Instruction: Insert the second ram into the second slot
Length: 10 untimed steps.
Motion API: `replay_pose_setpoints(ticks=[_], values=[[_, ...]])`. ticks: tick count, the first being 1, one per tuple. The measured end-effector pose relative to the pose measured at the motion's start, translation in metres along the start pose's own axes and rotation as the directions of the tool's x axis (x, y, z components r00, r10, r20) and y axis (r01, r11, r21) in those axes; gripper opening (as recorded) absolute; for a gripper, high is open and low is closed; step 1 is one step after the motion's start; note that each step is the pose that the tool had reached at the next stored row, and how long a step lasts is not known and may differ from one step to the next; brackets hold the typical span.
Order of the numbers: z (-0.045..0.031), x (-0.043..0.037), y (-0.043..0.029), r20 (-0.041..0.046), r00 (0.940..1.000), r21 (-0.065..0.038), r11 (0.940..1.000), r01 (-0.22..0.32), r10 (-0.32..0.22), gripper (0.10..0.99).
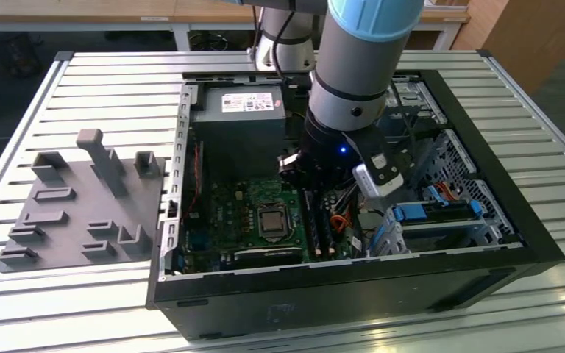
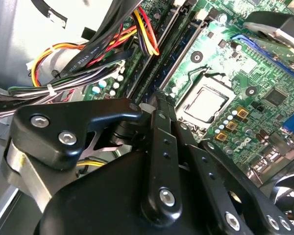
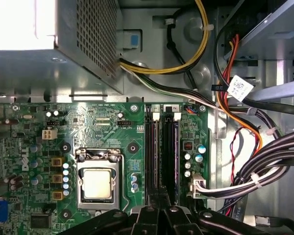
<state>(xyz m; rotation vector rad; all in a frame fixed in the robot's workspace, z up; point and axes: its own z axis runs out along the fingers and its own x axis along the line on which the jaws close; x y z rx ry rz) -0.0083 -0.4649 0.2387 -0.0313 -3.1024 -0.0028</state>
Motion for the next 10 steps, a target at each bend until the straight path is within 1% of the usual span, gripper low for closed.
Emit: replay_pose_setpoints(ticks=[4,10], values=[[-0.0017,0.0001,0.0000,0.0000,1.0000,0.000,1.0000,0.000,0.000,0.106],[-0.0019,0.0001,0.0000,0.0000,1.0000,0.000,1.0000,0.000,0.000,0.106]])
